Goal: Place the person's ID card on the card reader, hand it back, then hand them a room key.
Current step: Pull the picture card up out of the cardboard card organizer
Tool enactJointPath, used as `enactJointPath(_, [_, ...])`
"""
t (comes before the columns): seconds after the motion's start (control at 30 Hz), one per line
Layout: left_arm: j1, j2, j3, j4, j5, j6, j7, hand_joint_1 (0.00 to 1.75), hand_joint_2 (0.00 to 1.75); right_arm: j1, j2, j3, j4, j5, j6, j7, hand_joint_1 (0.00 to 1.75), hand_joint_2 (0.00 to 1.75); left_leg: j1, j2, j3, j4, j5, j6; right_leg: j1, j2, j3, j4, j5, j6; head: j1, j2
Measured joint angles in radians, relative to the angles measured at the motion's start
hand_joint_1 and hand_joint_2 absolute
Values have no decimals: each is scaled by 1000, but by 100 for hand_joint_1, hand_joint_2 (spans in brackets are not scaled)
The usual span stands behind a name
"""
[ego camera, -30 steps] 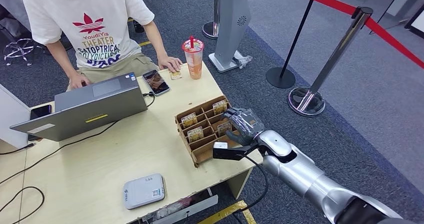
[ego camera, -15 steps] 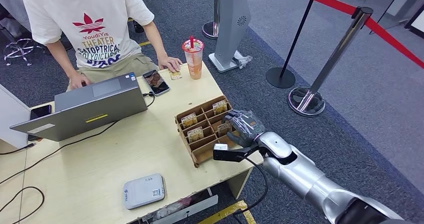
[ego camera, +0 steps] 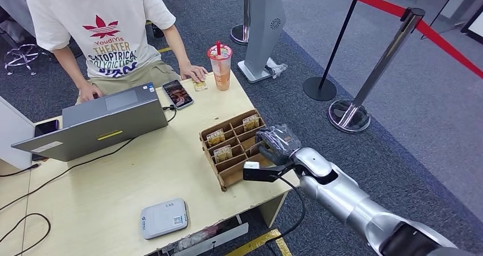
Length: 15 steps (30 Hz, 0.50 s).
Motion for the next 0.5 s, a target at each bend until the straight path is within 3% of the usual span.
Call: enactJointPath(0.5, [0, 6, 0, 0, -4, -1, 0, 0, 0, -20, -1, 1, 22, -16, 4, -3, 154, 175, 0, 0, 0, 0, 0, 0, 0, 0, 0, 0, 0, 0, 0, 0])
